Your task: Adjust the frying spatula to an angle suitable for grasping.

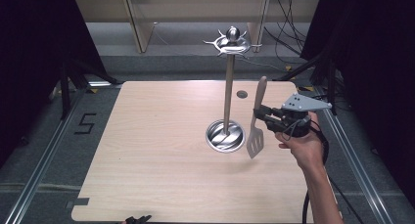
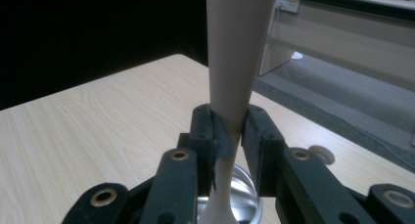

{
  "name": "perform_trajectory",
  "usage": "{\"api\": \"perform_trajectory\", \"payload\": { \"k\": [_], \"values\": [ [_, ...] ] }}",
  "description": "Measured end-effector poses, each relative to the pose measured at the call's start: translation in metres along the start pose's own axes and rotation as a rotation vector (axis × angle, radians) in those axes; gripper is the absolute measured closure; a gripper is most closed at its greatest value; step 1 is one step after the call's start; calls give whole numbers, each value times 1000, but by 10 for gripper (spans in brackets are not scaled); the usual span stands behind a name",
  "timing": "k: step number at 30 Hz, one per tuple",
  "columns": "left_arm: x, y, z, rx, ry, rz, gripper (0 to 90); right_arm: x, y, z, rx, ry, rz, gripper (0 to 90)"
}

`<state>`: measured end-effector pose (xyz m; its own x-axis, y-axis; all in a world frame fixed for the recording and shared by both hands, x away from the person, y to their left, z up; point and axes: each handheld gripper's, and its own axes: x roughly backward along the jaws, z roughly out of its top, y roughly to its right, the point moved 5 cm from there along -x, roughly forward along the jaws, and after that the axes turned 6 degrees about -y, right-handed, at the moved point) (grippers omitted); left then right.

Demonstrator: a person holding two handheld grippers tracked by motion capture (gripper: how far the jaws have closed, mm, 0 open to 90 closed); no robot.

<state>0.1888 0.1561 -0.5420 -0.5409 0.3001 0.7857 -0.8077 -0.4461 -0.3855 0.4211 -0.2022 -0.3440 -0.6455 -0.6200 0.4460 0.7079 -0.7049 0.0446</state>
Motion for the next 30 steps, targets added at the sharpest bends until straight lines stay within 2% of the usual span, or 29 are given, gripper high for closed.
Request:
{"api": "perform_trajectory", "payload": {
  "k": [3, 4, 6, 7, 9, 10, 15, 17, 19, 20, 23, 26, 27, 29, 30],
  "values": [
    [0, 0, 0, -3, -3, -1, 181, -1, -4, 10, 3, 11, 6, 761],
    [0, 0, 0, -3, -3, -1, 182, -1, -4, 14, 26, 13, 5, 761],
    [0, 0, -1, -2, -5, -9, 181, -2, -6, 20, 18, 10, 3, 761],
    [0, -1, 0, -1, -4, 9, 182, -2, -6, 24, 23, 12, 3, 761],
    [0, -1, 0, -1, -1, 10, 182, -2, -5, 29, 33, 15, -3, 761],
    [0, -1, 0, -1, -1, 10, 182, -4, -6, 32, 32, 24, 11, 761],
    [-1, -1, 0, -2, 1, 19, 182, -5, -6, 44, 33, 14, 4, 761],
    [-2, 1, 1, 0, 6, 13, 182, -6, -6, 46, 27, 4, -5, 761],
    [0, 1, 1, -6, 4, -15, 182, -8, -5, 50, 35, 22, -19, 761],
    [0, 1, 1, -5, 11, -14, 181, -8, -6, 50, 27, 8, 2, 761],
    [1, 1, 1, -6, 11, -14, 182, -10, -7, 53, 39, 10, 9, 761],
    [0, 1, 1, -6, 10, -14, 182, -10, -7, 54, 40, 8, -1, 761],
    [1, 1, 0, -8, -3, -17, 182, -12, -8, 55, 30, 6, -5, 760],
    [1, 0, 1, -10, 6, -8, 181, -12, -7, 55, 41, 0, -9, 760],
    [1, 1, 1, -7, 10, -19, 181, -13, -6, 56, 44, -6, -7, 760]
  ]
}}
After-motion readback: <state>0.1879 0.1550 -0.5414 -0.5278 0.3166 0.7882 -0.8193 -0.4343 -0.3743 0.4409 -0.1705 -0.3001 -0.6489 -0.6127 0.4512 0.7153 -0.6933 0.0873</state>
